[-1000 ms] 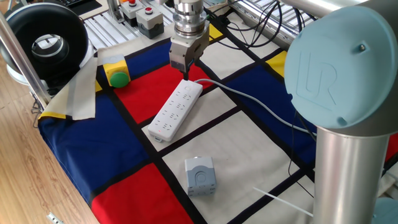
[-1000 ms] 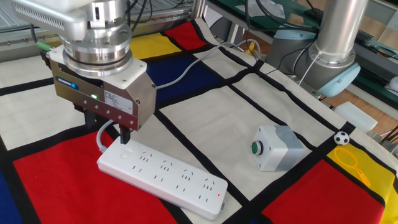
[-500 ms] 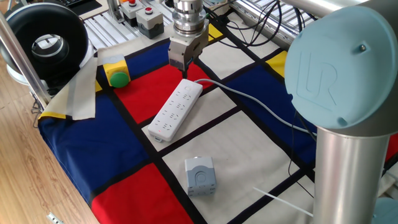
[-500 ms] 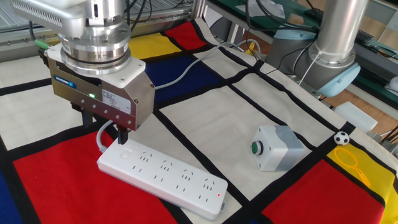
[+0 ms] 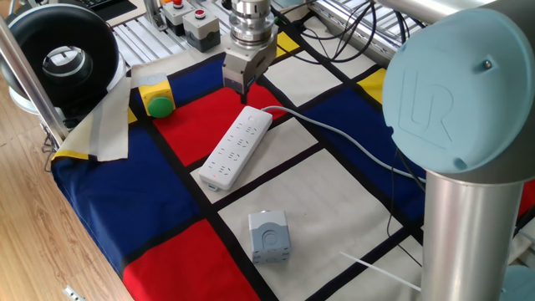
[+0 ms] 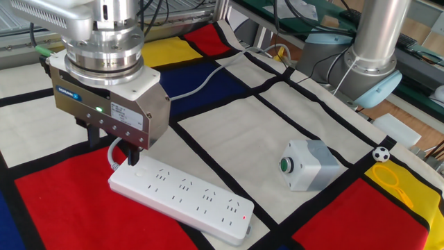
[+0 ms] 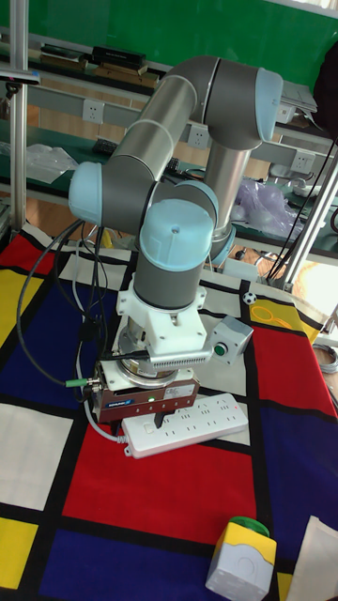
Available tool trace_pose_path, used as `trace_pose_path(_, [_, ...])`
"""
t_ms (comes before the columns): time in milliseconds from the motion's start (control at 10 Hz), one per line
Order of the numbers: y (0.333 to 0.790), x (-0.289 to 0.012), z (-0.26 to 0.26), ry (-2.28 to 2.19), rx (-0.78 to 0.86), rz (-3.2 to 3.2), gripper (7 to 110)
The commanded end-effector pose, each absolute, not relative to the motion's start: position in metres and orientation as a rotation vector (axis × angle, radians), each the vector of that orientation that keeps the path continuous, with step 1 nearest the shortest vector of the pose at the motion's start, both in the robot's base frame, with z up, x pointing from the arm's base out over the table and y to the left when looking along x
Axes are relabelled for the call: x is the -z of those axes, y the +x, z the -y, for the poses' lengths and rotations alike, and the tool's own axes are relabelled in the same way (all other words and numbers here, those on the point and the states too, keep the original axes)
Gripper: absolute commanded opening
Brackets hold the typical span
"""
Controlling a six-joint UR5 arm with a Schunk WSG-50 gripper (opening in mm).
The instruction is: Turn on the power strip by pressing the button
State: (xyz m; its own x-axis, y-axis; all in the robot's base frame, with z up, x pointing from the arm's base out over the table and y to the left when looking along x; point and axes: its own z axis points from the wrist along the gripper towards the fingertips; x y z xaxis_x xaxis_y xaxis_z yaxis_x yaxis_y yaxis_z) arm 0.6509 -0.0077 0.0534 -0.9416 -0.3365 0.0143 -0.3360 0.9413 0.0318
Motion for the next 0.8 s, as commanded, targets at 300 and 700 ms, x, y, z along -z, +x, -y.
trace_pose_path(300, [0.6562, -0.0559, 0.0041, 0.494, 0.065, 3.107, 66])
trace_pose_path(700, [0.6558, -0.0560, 0.0014, 0.489, 0.078, 3.107, 66])
